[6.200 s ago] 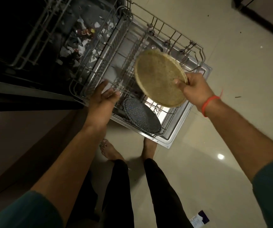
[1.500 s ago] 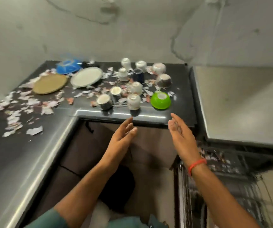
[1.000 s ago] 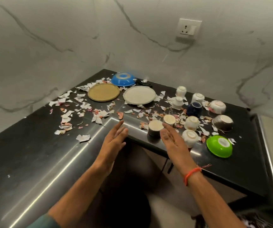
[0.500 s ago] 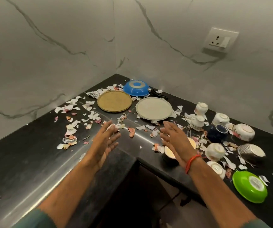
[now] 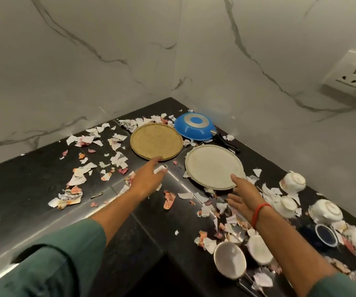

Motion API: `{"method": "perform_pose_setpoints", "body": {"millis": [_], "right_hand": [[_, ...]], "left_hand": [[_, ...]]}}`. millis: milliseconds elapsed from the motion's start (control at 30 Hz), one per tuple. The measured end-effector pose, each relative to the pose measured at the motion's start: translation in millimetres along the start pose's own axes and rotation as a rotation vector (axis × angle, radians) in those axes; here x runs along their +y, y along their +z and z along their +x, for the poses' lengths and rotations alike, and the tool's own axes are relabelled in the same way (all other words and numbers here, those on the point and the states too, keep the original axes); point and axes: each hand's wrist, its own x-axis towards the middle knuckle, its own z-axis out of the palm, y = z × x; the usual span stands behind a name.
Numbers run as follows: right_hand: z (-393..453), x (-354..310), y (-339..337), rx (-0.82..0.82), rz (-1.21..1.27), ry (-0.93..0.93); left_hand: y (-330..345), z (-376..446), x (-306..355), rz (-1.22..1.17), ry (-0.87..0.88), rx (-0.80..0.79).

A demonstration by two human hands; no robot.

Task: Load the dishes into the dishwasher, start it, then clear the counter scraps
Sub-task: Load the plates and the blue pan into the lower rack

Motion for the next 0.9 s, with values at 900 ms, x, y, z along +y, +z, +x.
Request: {"method": "perform_pose_setpoints", "body": {"millis": [900], "right_hand": [[60, 0, 9, 0.103, 0.247, 0.189]], "left_hand": [[-12, 62, -11, 1.358, 0.504, -0.095]]}}
